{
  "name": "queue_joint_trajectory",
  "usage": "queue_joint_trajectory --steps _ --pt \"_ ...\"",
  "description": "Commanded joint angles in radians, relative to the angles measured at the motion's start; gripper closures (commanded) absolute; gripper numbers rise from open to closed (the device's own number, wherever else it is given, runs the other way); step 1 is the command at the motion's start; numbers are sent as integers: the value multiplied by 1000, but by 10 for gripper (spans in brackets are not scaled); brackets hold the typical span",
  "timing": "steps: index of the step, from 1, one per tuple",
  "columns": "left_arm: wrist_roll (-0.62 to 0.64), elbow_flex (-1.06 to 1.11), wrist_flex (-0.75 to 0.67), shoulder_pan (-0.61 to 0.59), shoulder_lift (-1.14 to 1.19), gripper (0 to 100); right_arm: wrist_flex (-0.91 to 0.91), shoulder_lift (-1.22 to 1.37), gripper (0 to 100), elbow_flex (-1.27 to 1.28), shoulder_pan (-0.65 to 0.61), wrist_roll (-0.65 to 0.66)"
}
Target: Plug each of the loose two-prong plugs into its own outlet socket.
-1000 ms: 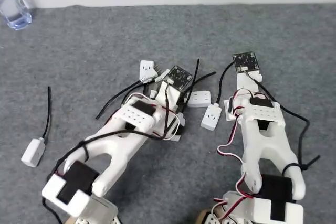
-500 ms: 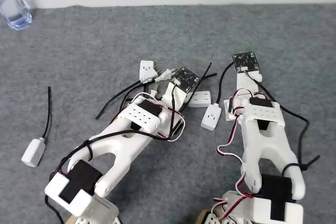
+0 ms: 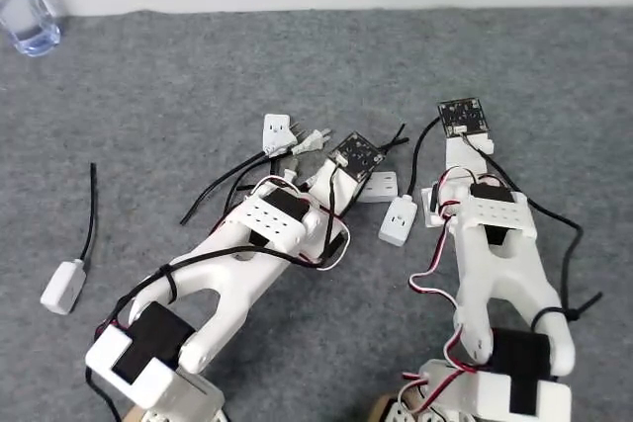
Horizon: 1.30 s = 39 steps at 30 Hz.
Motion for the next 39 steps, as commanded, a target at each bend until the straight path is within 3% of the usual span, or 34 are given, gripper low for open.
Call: queue_joint_trajectory --steps 1,6,10,12,16,20,23,27,31,34,39 --pt "-34 -44 54 -2 -37 988 -64 30 692 -51 10 -8" --pt "-37 -59 207 -5 -235 988 -96 81 692 -63 10 -6" --pt "-37 -67 304 -109 -477 988 -94 82 692 -64 10 -6" --pt "-52 -70 365 -201 -585 988 -94 84 692 -66 10 -6" --pt "-207 -82 562 -423 -718 988 -94 85 692 -66 10 -6" --pt "-404 -70 621 -767 -756 988 -94 85 692 -66 10 -6" --pt "-535 -58 578 -1017 -753 988 -93 85 692 -66 10 -6" --pt "-707 38 496 -1227 -753 988 -93 87 692 -66 10 -6" --pt "-804 180 258 -1419 -753 988 -93 88 692 -66 10 -6" --pt "-848 328 69 -1491 -753 988 -93 88 692 -64 10 -6" --pt "-867 504 -144 -1499 -753 987 -93 88 692 -64 10 -6"
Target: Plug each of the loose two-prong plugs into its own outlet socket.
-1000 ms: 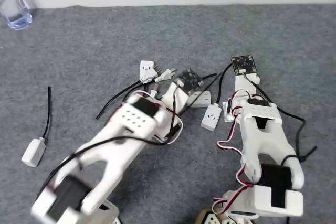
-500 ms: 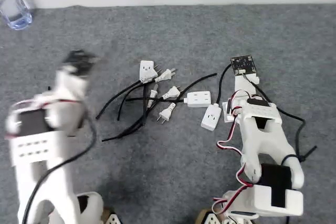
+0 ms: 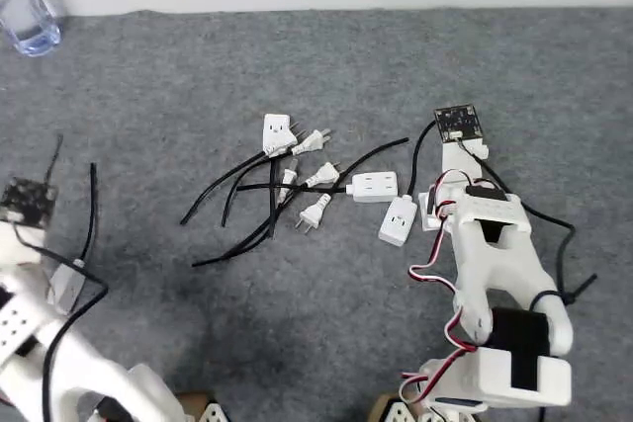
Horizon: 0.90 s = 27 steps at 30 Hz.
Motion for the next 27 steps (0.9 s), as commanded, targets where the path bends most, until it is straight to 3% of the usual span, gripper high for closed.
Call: queue_joint_trajectory --steps 1,5,11,19,22,27 --pt "-11 67 -167 -12 -28 987 -21 -2 692 -63 10 -6" --pt "-11 127 -272 -12 -28 956 -21 -2 692 -63 10 -6" --pt "129 170 -321 -14 -34 690 -16 -2 692 -60 -8 29" --pt "144 140 -321 21 -37 684 -2 -2 692 -61 -18 55" --pt "327 64 -285 101 -37 684 -4 -2 692 -61 -18 55" --pt "657 -94 60 316 -35 684 1 -8 692 -61 -28 54"
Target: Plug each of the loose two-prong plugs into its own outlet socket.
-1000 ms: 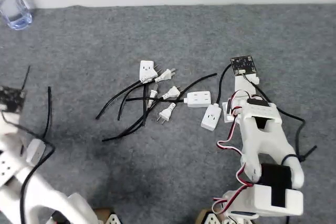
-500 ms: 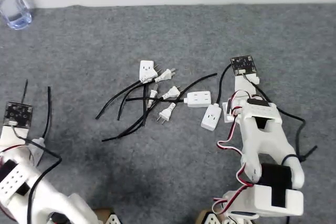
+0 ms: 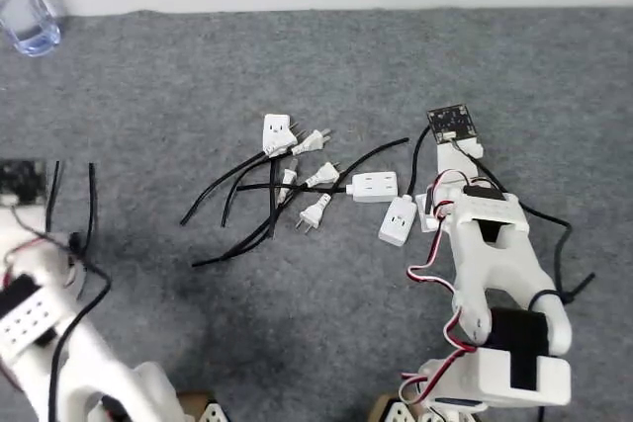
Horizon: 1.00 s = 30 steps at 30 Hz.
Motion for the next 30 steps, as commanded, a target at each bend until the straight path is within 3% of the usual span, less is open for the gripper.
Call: queue_joint_trajectory --steps 1,7,11,17,20,26,30 --pt "233 -93 226 180 -28 684 10 -10 692 -63 -27 8" --pt "336 -94 239 479 -21 684 314 -74 692 -236 -122 8" --pt "413 -85 221 606 -20 684 464 -76 692 -362 -186 -18" --pt "462 120 17 588 -28 684 466 56 692 -417 -237 -25" --pt "468 189 -110 546 -28 684 415 163 692 -422 -223 -101" --pt "494 188 -129 512 -29 684 437 254 692 -462 -177 -269" --pt "496 188 -129 512 -29 684 432 280 692 -476 -213 -288"
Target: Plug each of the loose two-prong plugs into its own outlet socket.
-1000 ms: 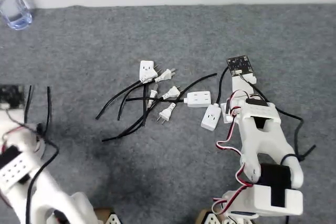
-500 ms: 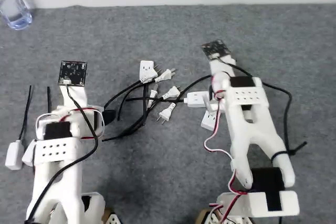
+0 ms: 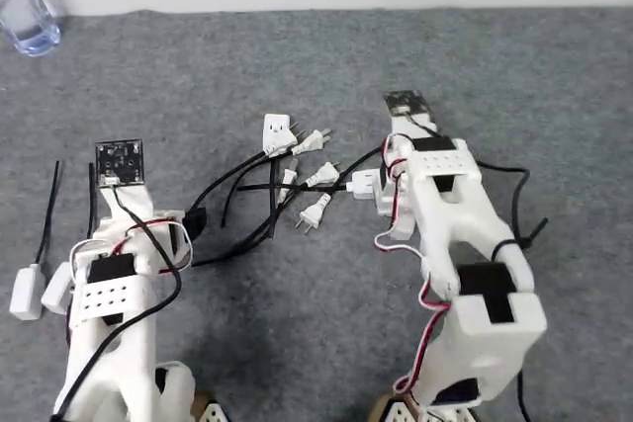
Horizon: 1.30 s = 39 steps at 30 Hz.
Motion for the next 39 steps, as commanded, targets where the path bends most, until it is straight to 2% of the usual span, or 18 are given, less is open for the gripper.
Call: queue_joint_trajectory --steps 1,7,9,12,14,17,22,31,35,39 --pt "12 -8 -29 -5 -21 684 4 -1 692 -46 -18 -21" --pt "12 -28 -29 -69 -21 684 56 4 704 -46 7 -20" --pt "12 -28 -29 -72 -21 684 67 7 786 -46 15 -20" --pt "14 -28 -29 -69 -21 684 68 8 998 -44 13 -2" --pt "14 -28 -29 -68 -21 684 70 8 949 -41 7 32" --pt "14 -28 -29 -66 -21 684 70 -2 998 -44 4 92" --pt "15 -22 -57 -66 -21 684 170 -67 990 -107 -56 213" --pt "15 -22 -58 -74 -21 684 417 -317 990 -195 -151 226" --pt "97 -31 -69 -143 -21 684 518 -456 990 -195 -226 226" --pt "189 -47 -80 -245 -21 684 595 -602 990 -195 -374 241"
